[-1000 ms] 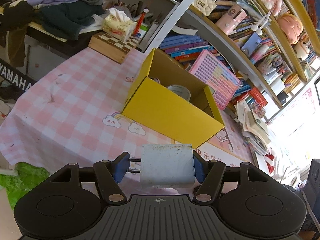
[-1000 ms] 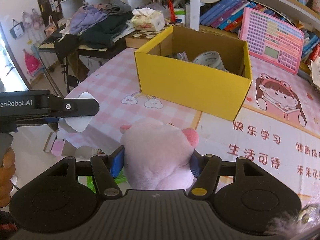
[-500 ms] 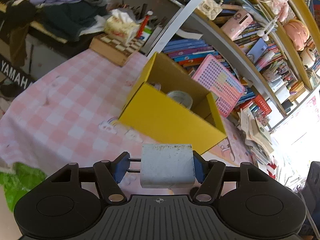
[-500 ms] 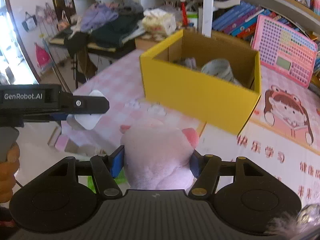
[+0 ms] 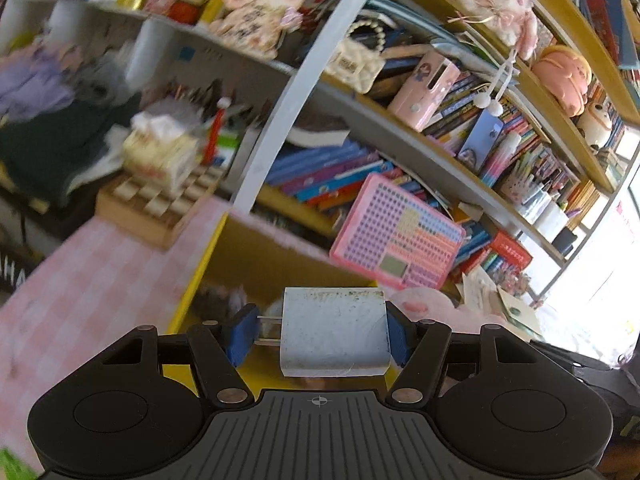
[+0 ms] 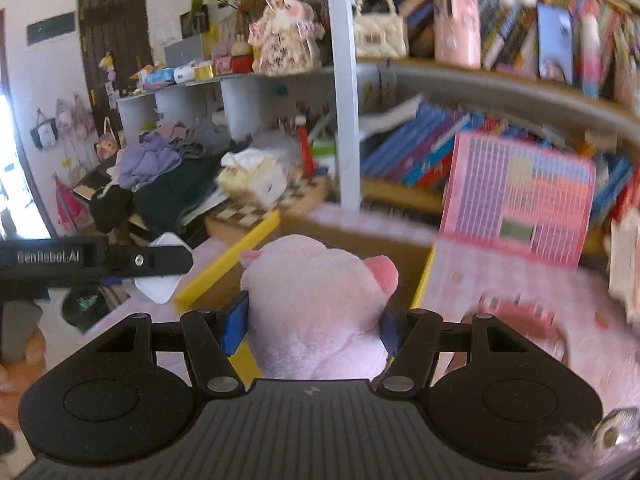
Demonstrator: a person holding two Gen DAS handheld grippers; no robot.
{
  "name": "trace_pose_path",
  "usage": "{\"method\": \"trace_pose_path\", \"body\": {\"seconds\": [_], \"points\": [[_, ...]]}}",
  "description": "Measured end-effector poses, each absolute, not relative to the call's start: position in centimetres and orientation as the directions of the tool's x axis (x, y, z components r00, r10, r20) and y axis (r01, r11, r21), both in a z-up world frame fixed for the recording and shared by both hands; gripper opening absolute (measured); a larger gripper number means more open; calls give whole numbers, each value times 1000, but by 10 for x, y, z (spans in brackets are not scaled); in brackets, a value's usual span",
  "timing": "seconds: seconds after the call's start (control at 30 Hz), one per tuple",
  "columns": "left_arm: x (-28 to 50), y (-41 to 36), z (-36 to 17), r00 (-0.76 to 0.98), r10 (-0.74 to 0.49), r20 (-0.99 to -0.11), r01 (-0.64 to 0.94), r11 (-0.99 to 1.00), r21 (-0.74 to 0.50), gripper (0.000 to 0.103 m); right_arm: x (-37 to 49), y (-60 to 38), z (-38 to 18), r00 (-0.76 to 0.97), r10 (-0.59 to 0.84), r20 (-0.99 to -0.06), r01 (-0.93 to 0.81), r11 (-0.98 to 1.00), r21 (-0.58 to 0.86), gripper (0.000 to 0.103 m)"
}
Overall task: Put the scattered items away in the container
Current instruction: 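Lift and carry the plush and charger block toward the yellow box with both tools, then lower the plush and charger block into the box and open both tools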
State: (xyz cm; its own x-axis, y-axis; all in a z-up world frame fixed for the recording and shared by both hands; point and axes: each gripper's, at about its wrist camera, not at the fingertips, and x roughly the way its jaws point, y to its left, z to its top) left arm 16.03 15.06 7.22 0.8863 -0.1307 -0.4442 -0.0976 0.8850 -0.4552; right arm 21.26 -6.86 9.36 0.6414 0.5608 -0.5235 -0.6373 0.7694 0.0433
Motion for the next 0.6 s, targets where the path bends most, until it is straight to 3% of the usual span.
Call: {"method": "trace_pose_path", "body": {"seconds": [0.27,0.6], "points": [[242,136,58,825,-76,-560,-136,935,-328,65,282,-38,54,561,543,-625,-703,711,-14,62],[329,123,9,663,-18,-748,-179,967,-181,65,331,-4,1,361,531,-766,-793,607,46,65]]}}
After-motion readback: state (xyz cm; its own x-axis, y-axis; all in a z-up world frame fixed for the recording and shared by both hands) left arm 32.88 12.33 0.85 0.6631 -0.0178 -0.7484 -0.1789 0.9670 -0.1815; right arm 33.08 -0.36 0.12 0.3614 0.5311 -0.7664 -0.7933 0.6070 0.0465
